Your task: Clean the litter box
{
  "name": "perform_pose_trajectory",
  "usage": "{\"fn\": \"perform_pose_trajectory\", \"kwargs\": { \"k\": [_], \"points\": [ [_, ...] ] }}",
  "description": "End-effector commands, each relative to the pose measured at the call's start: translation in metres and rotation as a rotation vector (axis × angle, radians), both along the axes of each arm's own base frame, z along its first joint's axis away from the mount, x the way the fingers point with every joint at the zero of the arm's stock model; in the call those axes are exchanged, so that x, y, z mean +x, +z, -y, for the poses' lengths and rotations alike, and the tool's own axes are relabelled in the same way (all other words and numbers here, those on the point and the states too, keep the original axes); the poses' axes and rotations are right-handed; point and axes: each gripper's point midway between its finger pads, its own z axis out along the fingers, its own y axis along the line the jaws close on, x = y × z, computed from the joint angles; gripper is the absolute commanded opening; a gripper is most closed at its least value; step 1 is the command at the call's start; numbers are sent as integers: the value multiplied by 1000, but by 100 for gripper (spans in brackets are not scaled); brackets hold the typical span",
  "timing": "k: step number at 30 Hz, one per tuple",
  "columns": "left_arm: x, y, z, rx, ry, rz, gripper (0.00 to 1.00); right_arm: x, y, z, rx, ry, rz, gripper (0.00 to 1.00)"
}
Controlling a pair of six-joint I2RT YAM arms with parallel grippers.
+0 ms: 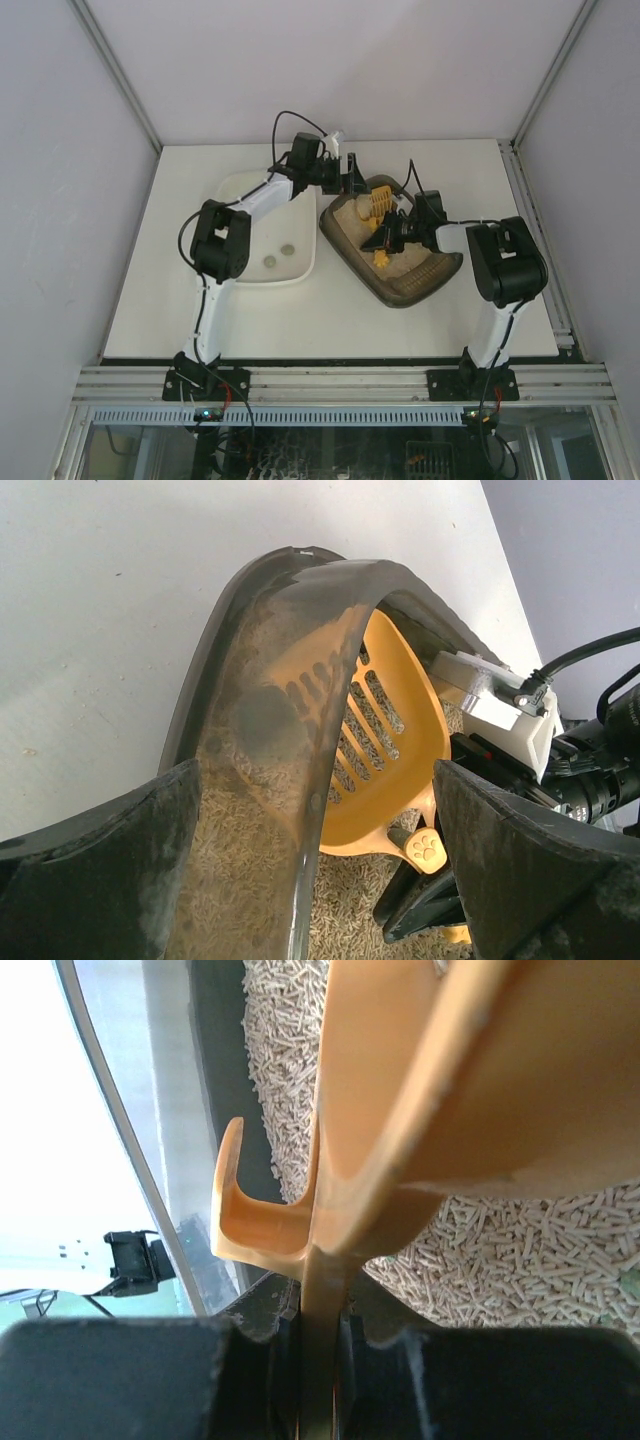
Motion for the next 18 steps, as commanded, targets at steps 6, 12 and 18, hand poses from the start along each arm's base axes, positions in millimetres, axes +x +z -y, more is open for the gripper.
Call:
{"fn": "perform_pose_trajectory", "kwargs": {
  "k": [6, 12, 18],
  "points": [
    [-3, 60, -5, -65, -50, 47, 100, -13, 20, 5, -21, 48, 50, 0],
    [2, 63, -11, -54, -35, 53, 100, -18, 27, 8, -31, 46, 73, 0],
    [2, 68, -11, -51, -34, 58, 100, -25, 34, 9, -22, 50, 84, 0]
  ]
}}
